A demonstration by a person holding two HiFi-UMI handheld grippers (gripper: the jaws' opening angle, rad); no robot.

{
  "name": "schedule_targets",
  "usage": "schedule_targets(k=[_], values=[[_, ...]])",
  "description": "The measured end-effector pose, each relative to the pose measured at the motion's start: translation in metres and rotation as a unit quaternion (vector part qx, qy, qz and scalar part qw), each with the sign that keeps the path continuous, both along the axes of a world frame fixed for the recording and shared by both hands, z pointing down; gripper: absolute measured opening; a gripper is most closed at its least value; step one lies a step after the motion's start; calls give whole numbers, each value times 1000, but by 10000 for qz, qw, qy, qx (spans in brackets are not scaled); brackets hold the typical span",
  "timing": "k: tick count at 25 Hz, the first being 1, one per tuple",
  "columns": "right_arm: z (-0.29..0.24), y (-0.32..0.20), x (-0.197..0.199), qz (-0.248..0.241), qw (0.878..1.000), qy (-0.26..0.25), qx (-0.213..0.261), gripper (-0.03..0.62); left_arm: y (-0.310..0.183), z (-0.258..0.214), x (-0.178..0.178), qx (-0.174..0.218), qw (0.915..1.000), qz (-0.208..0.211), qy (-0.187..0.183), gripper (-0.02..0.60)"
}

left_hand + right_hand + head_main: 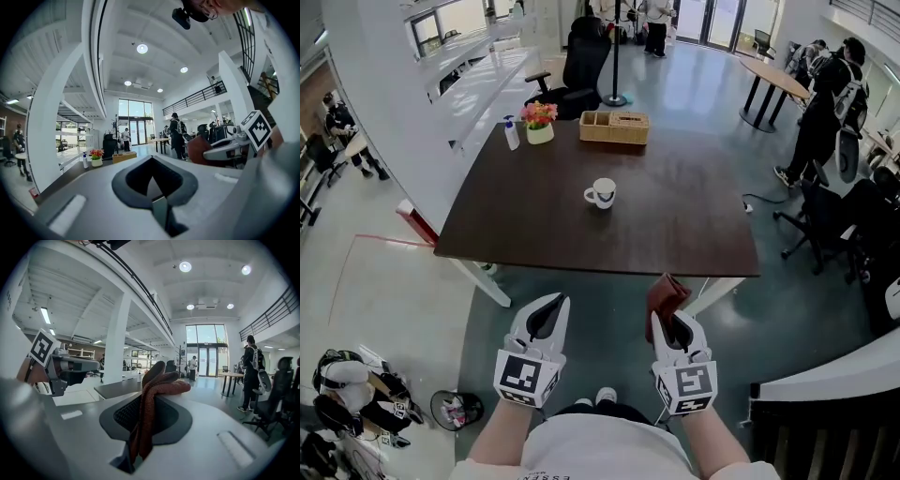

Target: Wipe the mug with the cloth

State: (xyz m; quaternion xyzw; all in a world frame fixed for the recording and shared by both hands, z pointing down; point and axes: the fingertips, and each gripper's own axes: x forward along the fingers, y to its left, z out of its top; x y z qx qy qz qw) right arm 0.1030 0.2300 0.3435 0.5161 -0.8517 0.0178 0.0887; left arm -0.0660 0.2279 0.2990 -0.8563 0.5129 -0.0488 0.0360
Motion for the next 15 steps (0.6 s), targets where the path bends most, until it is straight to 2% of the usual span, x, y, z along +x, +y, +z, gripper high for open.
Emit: schedule_targets(k=[15], values=[[-17,17,-19,-11,9999,-4,141,77,11,-11,-13,54,9999,118,7,0]])
